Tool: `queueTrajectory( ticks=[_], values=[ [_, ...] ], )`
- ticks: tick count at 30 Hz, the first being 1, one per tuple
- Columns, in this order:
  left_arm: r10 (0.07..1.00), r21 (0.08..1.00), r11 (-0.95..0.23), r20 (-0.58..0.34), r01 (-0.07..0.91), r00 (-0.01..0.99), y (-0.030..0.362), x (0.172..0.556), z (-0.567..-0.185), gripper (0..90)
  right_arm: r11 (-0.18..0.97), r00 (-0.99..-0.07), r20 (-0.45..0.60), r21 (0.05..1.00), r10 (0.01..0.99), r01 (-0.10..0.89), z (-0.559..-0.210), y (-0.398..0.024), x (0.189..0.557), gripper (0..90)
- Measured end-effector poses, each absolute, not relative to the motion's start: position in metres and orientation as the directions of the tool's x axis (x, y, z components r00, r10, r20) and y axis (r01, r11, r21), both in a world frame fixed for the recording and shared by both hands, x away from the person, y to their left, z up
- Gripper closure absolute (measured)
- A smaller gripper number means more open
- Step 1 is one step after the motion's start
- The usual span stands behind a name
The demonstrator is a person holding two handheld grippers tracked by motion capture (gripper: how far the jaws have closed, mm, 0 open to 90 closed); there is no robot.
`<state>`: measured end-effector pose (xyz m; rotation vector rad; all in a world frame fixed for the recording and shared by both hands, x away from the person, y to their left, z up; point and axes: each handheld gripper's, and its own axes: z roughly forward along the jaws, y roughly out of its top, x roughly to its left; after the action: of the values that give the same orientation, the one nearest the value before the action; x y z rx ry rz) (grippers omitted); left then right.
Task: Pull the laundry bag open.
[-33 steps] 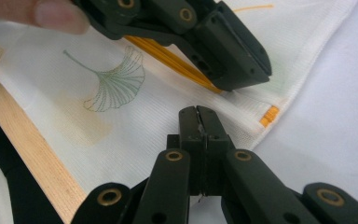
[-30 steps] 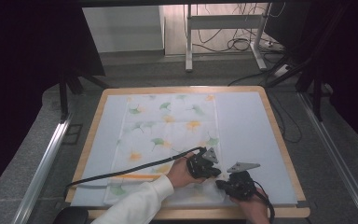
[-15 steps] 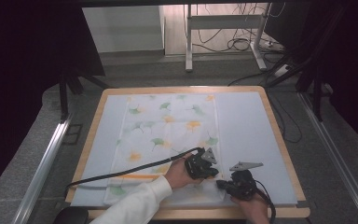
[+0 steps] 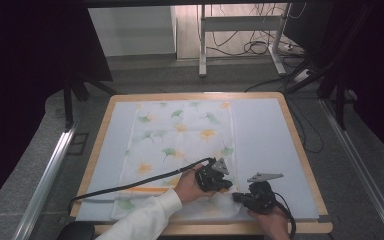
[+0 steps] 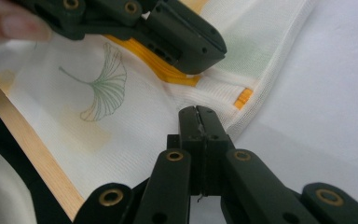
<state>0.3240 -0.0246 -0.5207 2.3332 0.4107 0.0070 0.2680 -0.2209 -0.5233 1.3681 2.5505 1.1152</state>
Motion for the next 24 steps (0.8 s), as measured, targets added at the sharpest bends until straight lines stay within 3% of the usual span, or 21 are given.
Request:
queueTrajectory(
  ticks=[5, 24],
  values=[
    [0.297, 0.694, -0.659, -0.113, 0.290, 0.948, -0.025, 0.323, -0.522, 90.0, 0.283, -0.564, 0.312, 0.624, 0.765, 0.729, -0.519, -0.225, 0.276, 89.8],
    [0.310, 0.669, -0.697, -0.045, 0.259, 0.950, -0.025, 0.315, -0.518, 90.0, 0.238, -0.519, 0.374, 0.586, 0.768, 0.775, -0.525, -0.227, 0.287, 90.0]
  ],
)
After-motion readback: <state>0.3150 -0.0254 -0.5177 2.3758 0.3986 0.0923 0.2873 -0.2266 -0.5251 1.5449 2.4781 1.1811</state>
